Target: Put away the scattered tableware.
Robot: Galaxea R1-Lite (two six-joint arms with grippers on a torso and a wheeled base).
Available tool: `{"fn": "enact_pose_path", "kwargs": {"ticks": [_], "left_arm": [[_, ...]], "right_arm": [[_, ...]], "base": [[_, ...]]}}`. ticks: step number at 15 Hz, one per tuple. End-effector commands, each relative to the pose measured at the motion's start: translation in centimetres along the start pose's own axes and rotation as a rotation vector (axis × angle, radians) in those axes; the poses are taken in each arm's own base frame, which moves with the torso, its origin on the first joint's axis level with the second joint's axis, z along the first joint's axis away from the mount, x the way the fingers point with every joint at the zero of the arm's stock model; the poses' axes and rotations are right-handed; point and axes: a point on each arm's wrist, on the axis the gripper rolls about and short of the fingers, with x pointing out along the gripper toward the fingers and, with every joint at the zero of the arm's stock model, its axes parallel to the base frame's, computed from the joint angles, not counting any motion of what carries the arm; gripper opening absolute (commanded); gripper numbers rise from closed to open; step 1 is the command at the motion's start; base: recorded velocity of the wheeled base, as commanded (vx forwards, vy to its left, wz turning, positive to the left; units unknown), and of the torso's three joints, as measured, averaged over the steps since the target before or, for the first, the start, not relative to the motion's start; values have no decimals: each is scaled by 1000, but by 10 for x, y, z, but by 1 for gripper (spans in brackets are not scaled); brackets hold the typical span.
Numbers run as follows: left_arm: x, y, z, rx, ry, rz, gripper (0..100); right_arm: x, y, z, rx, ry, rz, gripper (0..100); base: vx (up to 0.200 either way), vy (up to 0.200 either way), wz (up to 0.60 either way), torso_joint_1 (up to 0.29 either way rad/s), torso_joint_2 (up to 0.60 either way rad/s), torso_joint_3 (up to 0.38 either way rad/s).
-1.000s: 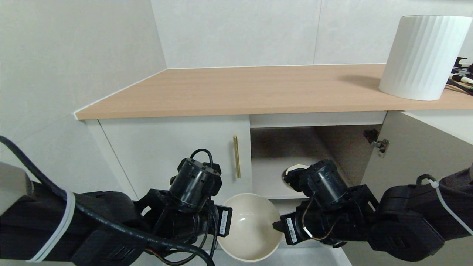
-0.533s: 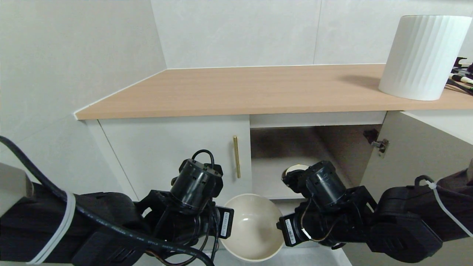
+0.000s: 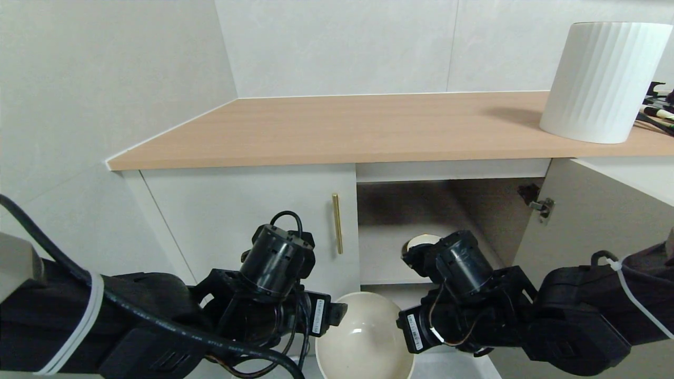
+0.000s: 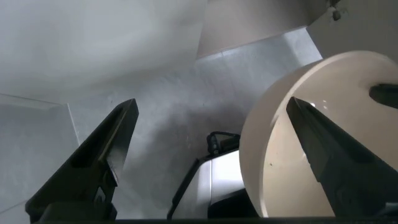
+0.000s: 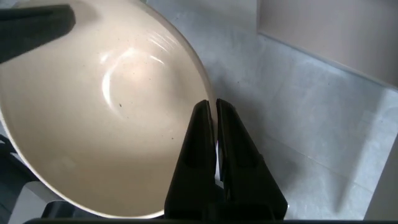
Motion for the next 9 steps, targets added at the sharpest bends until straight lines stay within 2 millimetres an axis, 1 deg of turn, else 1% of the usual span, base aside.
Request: {"fn": "enact_pose_path", "kwargs": {"ticks": [1, 2, 3, 4, 5, 6, 9], "left_arm": [[-3, 0, 2, -7, -16, -1, 100], [-5, 0, 4, -11, -26, 1, 100], [-7, 1, 5, -15, -32, -1, 100], [-7, 1, 5, -16, -33, -1, 100], [-9, 2, 6, -18, -37, -2, 100], [-10, 2, 6, -19, -40, -3, 100], [-11, 2, 7, -20, -46, -5, 100]], "right_arm": [[4, -2, 0, 6, 1, -15, 0], [11, -10, 4, 35, -15, -50, 0], [22, -31, 12, 111, -45, -110, 0], [26, -42, 16, 161, -75, -131, 0], [36, -64, 24, 261, -139, -162, 0], [42, -85, 29, 310, -192, -198, 0], [51, -130, 44, 390, -313, -319, 0]], "base": [[0, 0, 0, 0, 0, 0], [0, 0, 0, 0, 0, 0], [0, 0, 0, 0, 0, 0], [0, 0, 0, 0, 0, 0], [0, 0, 0, 0, 0, 0], [0, 0, 0, 0, 0, 0], [0, 0, 0, 0, 0, 0]]}}
